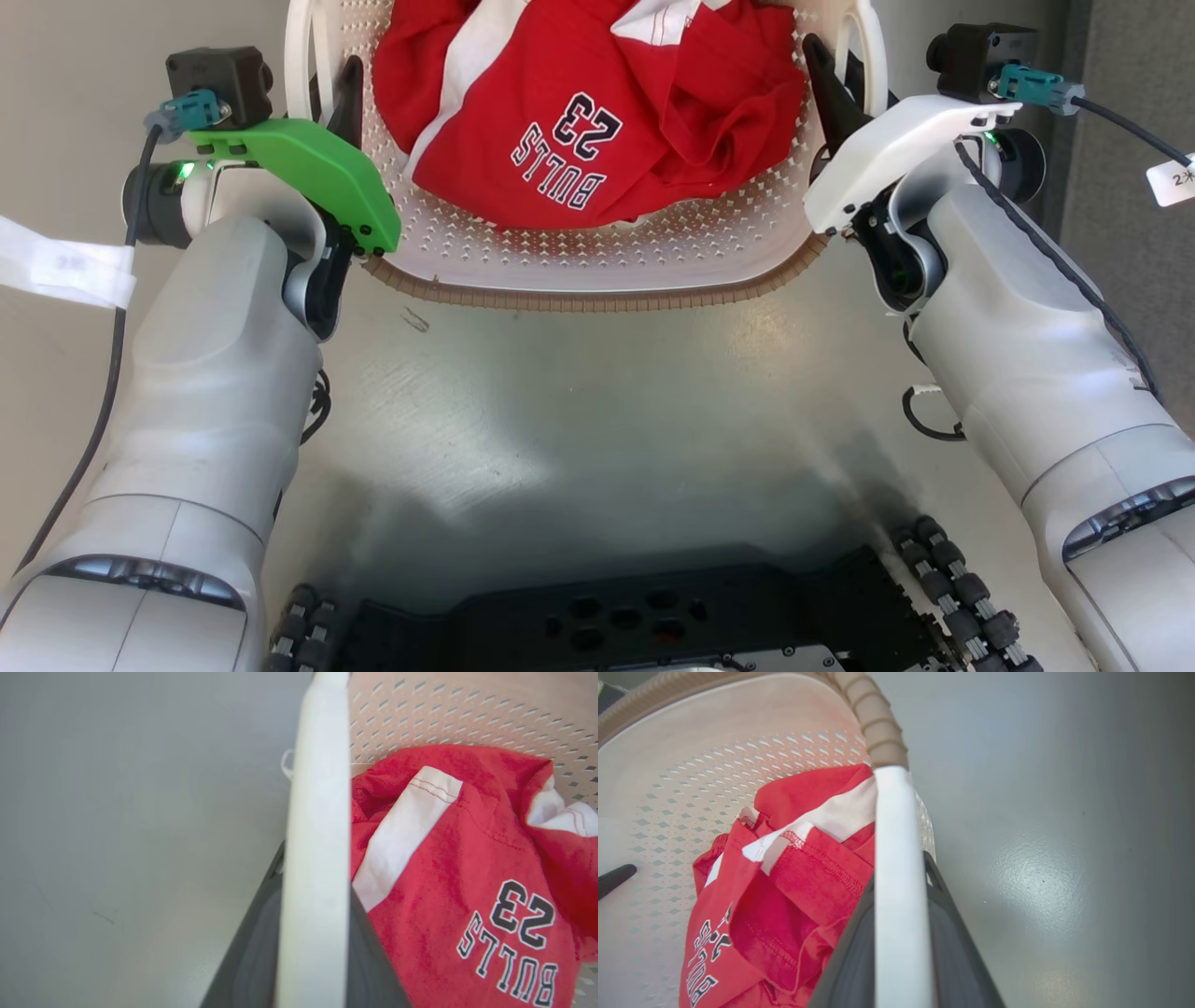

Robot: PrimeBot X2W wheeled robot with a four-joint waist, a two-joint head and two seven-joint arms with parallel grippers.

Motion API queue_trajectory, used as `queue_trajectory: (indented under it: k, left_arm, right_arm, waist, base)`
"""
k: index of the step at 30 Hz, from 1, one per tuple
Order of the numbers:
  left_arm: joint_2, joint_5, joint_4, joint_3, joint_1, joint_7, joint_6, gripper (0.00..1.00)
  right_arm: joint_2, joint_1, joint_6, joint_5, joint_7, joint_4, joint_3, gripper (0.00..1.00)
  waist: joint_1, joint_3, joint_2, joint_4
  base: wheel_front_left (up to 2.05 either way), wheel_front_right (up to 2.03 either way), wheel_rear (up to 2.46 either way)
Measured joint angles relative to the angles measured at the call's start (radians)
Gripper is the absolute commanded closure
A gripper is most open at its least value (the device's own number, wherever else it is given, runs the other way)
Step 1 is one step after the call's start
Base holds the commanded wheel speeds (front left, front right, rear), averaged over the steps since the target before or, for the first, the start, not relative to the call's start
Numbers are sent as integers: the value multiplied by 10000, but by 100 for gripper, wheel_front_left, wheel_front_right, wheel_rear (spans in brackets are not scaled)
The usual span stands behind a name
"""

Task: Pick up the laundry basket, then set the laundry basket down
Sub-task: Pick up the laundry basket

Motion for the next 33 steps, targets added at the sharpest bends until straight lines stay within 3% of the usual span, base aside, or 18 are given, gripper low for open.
queue_trajectory:
  k: [20,33]
  left_arm:
    - [-15,-917,625,-686,768,-15,-84,100]
    - [-10,-1902,587,-1413,1902,614,-84,100]
  right_arm:
    - [-13,685,-10,1239,33,316,972,100]
    - [-21,1369,-12,1937,947,713,1626,100]
  waist:
    - [0,-1914,0,-88]
    - [0,-3855,0,-197]
  base:
    - [0,0,0]
    - [0,0,0]
